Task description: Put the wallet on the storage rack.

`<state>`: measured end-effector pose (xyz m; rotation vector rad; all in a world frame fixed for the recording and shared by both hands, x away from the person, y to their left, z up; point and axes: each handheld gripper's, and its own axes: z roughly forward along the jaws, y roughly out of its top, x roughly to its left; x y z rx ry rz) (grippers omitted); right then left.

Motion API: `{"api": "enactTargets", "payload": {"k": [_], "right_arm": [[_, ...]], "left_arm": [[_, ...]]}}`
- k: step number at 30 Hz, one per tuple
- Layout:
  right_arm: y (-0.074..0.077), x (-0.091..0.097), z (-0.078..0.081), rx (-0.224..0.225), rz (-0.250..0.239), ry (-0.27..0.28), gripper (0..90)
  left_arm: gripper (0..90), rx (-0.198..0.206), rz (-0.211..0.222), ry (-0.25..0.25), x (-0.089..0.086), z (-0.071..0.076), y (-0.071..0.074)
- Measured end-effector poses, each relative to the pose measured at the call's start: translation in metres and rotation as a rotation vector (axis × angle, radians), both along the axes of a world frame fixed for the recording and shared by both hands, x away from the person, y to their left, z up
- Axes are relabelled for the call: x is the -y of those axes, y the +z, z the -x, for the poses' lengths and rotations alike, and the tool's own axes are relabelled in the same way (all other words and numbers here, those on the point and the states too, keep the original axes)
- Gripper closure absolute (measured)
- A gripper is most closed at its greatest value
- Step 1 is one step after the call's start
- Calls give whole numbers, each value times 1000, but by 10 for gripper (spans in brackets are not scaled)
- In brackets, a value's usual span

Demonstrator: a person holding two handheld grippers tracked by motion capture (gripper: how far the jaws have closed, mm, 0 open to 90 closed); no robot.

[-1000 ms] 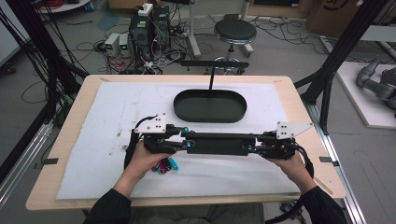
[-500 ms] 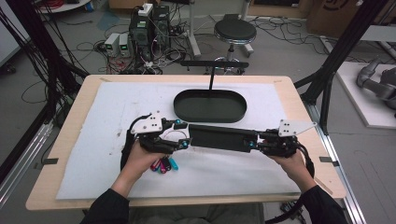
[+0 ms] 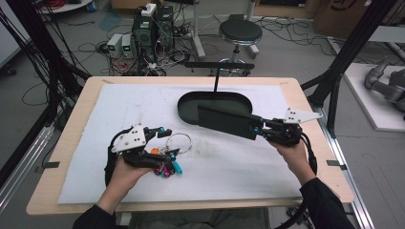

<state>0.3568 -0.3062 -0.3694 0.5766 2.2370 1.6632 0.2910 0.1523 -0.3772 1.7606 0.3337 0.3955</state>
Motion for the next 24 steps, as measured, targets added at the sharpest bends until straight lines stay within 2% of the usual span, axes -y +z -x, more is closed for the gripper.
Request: {"api": "enactTargets", "payload": {"k": [7,12,17,20,22,23,24], "right_arm": [[4,-9,-20,6,0,-41,771],[7,-18,-36,8,5,-72,771],[5,-22,-47,4,-8,-88,771],[4,-27,-56,9,5,-102,771],[3,-32,-65,-3,0,-105,771],[3,-32,-65,-3,0,-105,771],[0,-36,-71,5,-8,-106,771]], "left_arm": [[286,-19,-2,60,-17,14,-9],[268,-20,2,128,-34,26,-14],[265,-19,2,162,-44,32,-17],[265,-11,3,179,-49,35,-19],[265,-8,8,184,-52,37,-20],[265,-5,5,189,-53,37,-21],[265,-4,5,192,-54,37,-21]]}}
